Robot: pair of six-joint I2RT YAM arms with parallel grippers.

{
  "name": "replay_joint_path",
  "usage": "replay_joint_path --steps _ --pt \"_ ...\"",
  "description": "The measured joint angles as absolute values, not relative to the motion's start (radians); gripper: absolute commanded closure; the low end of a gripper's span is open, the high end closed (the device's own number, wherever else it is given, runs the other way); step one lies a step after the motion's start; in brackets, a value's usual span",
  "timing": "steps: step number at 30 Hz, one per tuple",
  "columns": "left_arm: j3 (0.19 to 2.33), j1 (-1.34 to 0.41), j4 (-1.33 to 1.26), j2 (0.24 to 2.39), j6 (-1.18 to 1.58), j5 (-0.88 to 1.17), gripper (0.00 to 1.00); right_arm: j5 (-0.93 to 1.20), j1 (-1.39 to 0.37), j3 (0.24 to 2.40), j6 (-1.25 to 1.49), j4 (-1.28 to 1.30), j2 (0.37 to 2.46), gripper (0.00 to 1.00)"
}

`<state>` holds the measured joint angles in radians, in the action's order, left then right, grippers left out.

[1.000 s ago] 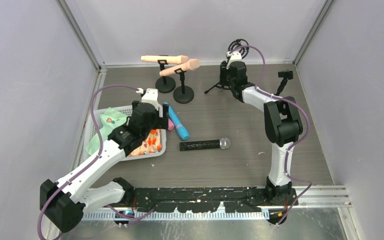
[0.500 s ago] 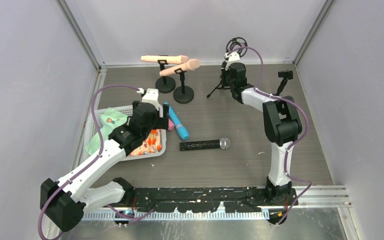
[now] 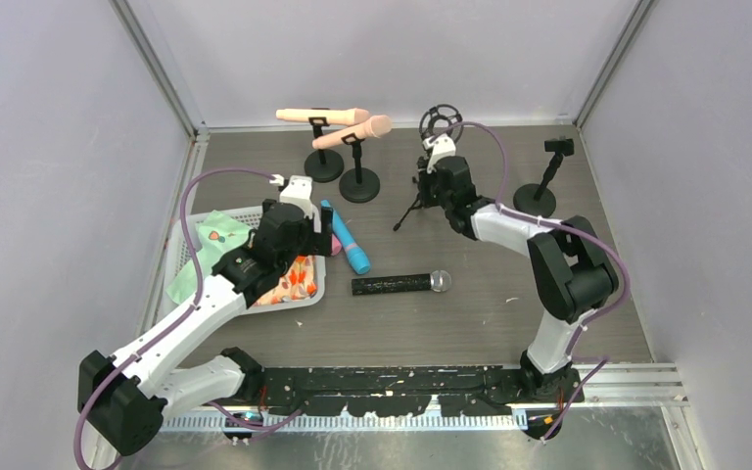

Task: Attach the microphones to the stand

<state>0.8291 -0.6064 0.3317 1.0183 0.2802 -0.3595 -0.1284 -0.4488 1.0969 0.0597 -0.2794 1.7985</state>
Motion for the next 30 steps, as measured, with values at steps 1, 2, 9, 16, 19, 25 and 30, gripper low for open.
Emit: replay_joint_path --steps 1,2,9,16,19,25,30 --pt "0.827 -0.606 0.332 1.016 0.280 -0.354 0.13 -0.132 -0.463 1.077 0.070 -0.278 1.781 0.85" --pt "0.825 -0.606 0.331 1.014 0.280 -0.346 0.13 -0.138 -0.480 1.055 0.083 -0.278 1.763 0.84" --pt "0.813 -0.622 0.318 1.003 0.280 -0.312 0.13 -0.176 -0.607 0.962 0.145 -0.284 1.681 0.60" --pt "0.791 -0.690 0.298 0.994 0.261 -0.285 0.12 -0.181 -0.638 0.906 0.209 -0.252 1.618 0.21" --pt "0.763 -0.727 0.263 0.993 0.245 -0.260 0.12 -0.182 -0.637 0.884 0.225 -0.207 1.548 0.14" --pt "0.736 -0.794 0.185 1.037 0.206 -0.183 0.13 -0.150 -0.635 0.840 0.251 -0.131 1.320 0.12" --pt "0.734 -0.843 0.076 1.158 0.095 -0.026 0.13 -0.120 -0.635 0.776 0.286 -0.018 1.087 0.12"
